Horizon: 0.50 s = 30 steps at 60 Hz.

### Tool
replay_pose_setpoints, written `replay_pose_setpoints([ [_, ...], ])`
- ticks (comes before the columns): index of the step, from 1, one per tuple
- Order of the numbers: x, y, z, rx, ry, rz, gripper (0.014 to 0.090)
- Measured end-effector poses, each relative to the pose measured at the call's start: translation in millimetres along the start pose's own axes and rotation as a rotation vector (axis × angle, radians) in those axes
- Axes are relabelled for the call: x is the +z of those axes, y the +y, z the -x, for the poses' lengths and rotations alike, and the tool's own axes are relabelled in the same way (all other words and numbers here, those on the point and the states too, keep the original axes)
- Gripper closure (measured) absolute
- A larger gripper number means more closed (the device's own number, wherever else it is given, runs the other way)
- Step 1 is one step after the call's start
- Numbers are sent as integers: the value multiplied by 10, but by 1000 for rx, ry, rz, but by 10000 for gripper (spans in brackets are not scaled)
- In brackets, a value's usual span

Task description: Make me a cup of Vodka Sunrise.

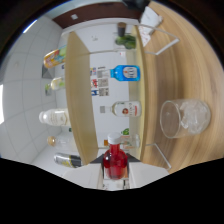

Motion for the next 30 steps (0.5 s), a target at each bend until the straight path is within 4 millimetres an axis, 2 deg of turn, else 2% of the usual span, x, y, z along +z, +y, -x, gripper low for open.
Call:
replay_pose_setpoints([
  [6,9,194,185,-385,59,17,705],
  [11,64,370,218,-715,112,12,703],
  [14,94,473,164,-867,150,14,704],
  [22,213,697,-270,-1185,273,13,705],
  [30,320,946,-963,-1362,379,95,704],
])
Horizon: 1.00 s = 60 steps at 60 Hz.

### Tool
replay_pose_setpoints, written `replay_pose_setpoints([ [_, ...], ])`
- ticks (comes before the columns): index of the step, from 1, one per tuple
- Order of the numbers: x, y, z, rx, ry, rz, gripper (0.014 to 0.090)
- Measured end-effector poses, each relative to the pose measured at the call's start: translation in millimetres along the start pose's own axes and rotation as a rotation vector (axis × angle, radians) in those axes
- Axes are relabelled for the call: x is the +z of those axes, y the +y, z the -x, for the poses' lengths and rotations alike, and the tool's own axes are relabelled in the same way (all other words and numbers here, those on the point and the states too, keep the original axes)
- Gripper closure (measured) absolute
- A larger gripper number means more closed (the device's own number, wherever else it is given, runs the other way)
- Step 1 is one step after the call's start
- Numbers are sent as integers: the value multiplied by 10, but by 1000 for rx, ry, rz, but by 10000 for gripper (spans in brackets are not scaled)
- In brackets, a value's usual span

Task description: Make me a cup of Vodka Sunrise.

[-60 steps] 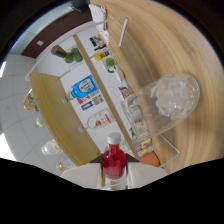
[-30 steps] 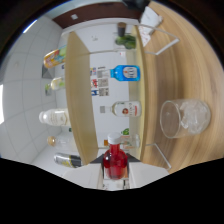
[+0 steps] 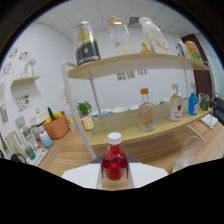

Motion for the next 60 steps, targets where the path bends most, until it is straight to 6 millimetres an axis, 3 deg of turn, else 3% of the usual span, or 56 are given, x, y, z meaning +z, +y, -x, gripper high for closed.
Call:
replay_pose_setpoints([
  [8,230,684,48,-66,32,130,706],
  [18,349,1151,32,-112,54,217,707],
  [45,285,1346,57,-185,48,277,671],
  [50,209,1421,79,-176,19,327,490],
  [54,106,1377,141,-164,-31,335,178],
  [56,39,1305,136,-165,-42,327,216],
  [60,-116,1082,98,-177,-47,289,186],
])
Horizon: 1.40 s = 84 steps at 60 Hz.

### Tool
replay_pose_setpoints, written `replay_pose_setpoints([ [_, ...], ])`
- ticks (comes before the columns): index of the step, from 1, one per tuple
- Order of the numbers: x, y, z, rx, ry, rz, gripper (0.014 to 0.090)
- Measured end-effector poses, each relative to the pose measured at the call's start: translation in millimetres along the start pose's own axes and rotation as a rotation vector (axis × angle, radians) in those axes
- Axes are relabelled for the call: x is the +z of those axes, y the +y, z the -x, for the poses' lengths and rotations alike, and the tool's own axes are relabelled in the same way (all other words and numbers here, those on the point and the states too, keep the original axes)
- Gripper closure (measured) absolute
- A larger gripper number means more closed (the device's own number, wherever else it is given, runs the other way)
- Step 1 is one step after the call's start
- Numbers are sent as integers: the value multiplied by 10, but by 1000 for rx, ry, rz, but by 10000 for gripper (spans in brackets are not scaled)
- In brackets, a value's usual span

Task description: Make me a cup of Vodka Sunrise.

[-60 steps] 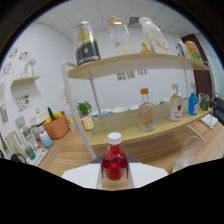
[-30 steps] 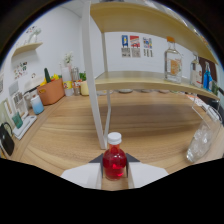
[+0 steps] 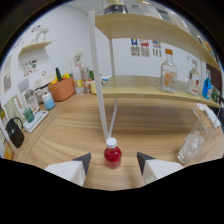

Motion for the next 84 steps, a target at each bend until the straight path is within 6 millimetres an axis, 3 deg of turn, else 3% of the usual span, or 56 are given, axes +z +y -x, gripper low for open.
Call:
replay_pose_setpoints([
  [7,-461,-315,-117,-10,-8,-73,184],
  [9,-601,-401,-190,-11,-2,-98,225],
  [10,-668,-441,-236,-12,1,-110,188],
  [16,-1079,-582,-514,-6,24,-151,189],
  [28,-1638,-443,-1195,-10,77,-140,194],
  [38,-1868,-186,-1727,5,128,-103,194],
  [44,-1981,-279,-1965,22,149,-119,191],
  [51,-2122,-775,-2253,48,160,-199,185],
  [64,-2210,-2101,-2922,89,168,-369,192],
  [65,-2216,-2198,-2959,91,171,-375,251],
  [66,-2208,-2290,-3009,95,173,-384,192],
  [70,-2156,-2636,-3170,107,170,-423,196],
  [77,-1981,-3067,-3451,105,185,-456,196],
  [84,-1716,-3320,-3647,82,188,-451,196],
])
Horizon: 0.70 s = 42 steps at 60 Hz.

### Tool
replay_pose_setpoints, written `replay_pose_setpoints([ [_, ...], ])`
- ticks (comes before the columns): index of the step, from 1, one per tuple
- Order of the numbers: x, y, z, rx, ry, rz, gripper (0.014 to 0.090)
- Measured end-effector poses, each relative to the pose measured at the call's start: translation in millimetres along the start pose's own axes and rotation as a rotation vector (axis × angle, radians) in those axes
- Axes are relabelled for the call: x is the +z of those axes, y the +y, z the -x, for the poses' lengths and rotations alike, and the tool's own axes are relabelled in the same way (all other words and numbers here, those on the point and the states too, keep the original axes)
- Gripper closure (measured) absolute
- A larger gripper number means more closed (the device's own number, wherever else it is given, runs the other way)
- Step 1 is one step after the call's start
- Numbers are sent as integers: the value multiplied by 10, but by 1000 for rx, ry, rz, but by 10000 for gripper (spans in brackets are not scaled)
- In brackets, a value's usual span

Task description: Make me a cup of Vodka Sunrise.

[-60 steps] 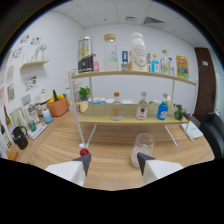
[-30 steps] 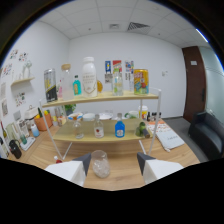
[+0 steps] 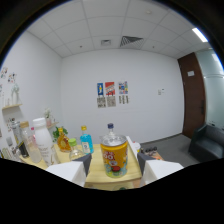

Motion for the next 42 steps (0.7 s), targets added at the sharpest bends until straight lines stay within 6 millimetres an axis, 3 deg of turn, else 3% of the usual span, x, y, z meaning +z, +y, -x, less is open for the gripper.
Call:
replay_pose_setpoints([
  [7,276,8,29,-17,-29,17,246],
  [17,406,2,5,-81,-18,16,502],
  [33,386,-5,-15,-77,-12,8,537],
  [42,205,-138,3,-68,6,-16,538],
])
